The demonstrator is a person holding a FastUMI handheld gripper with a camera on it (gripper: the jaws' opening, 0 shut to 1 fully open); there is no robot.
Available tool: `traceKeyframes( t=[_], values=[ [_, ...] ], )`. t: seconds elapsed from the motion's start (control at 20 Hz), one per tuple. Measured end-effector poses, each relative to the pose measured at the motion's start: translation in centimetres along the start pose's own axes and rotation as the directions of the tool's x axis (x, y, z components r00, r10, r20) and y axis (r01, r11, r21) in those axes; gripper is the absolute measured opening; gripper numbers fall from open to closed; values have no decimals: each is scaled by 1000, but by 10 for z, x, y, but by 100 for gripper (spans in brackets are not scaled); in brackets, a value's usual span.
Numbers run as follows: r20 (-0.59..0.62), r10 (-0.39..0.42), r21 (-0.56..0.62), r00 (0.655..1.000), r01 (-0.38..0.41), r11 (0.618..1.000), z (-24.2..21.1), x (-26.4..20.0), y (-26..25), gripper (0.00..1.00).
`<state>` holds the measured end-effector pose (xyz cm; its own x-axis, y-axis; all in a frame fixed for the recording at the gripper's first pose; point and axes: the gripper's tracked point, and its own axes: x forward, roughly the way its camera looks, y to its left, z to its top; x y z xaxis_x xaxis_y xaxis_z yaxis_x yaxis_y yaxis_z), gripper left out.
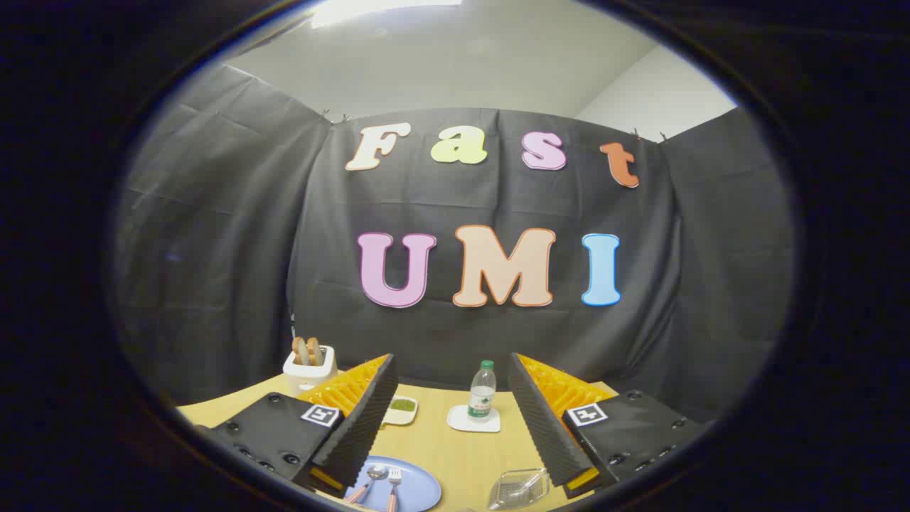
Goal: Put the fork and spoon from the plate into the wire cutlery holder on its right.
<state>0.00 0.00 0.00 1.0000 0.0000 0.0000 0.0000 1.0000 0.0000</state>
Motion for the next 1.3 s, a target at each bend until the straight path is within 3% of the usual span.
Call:
traceKeyframes(
  t=[0.8, 1.3],
  values=[
    [34, 39, 25, 999, -40, 999, 6, -3, 12, 99],
    [-133, 158, -6, 978, -161, 987, -54, 6, 44, 99]
  ],
)
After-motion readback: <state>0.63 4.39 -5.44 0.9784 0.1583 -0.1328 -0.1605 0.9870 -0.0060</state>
